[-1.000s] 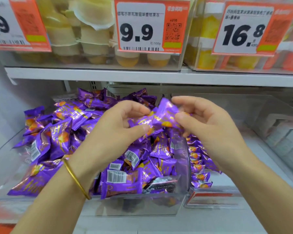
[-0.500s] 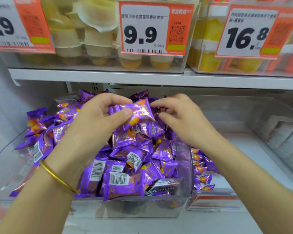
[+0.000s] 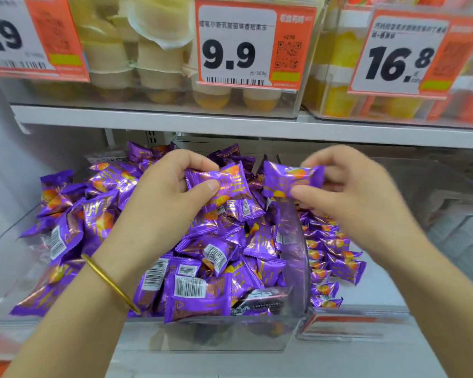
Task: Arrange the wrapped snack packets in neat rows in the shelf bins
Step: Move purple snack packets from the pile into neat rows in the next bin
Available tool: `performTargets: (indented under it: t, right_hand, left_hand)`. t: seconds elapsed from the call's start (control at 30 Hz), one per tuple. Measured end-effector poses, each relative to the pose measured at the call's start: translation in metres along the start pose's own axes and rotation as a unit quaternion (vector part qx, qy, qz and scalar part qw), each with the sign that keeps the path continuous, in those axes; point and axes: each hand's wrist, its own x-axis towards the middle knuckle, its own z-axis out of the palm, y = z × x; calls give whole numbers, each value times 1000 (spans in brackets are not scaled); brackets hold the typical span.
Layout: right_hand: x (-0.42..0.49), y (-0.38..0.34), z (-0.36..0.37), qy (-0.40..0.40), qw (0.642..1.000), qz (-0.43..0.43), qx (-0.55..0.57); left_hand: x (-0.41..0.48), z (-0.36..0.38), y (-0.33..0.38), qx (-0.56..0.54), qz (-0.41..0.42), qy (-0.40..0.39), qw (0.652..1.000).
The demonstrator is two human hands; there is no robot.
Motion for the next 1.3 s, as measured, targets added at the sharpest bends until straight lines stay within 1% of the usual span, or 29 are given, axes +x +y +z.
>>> performTargets:
  t: [0.03,0.07,0.13,0.23,0.37,0.4,0.5,0.57,0.63,0.73,0.8,0.87,0.93,1.0,1.1,1.2,1.3]
  right_hand:
    - [-7,-4,-9,-22,996,19,86]
    - [-12,-6,-16,-50,987,27,148]
    - [-20,-8,-19,-99,973,18,206]
    - [-24,-8,-14,-104,980,-3,168]
    - [-24,-2,-20,-107,974,33,196]
    - [-24,1,-23,-109,976,39,186]
    - [-25,11,-30,-105,981,48,153]
    - [-24,18,-37,-104,983,59,138]
    - [-24,26,-44,-121,983,64,119]
    - [-25,34,-54,-152,975,70,143]
    - [-25,37,-59,-149,972,72,167]
    - [-25,41,-66,-138,972,72,173]
    - [-25,48,-77,-128,976,88,154]
    - [-27,62,-90,-117,979,119,117]
    - [-33,88,-105,-114,980,164,6]
    - [-37,105,-104,-153,969,189,-50]
    - [-37,113,-97,-182,960,183,-107]
  left_hand:
    - [-1,3,1,6,10,-3,1000]
    - [-1,6,2,10,18,-9,1000]
    - [-3,15,5,16,37,-34,999]
    - [-6,30,9,-15,47,-78,996]
    - [-7,41,10,-146,0,-119,982]
    - [-7,43,9,-155,-4,-141,978]
    - [-10,57,10,-109,14,-182,977]
    - [-11,68,10,-112,17,-188,976]
    - [-11,76,10,-115,26,-193,974]
    - [-8,88,10,-100,58,-197,973]
    - [-8,97,11,-87,72,-201,973]
    - [-7,104,10,-36,97,-189,977]
    - [-5,110,5,31,127,-177,975]
    - [-4,113,1,71,139,-156,975]
    - [-2,115,-4,113,143,-129,975]
    - [-3,115,-6,146,157,-127,968]
    - [-3,114,-7,146,156,-123,969]
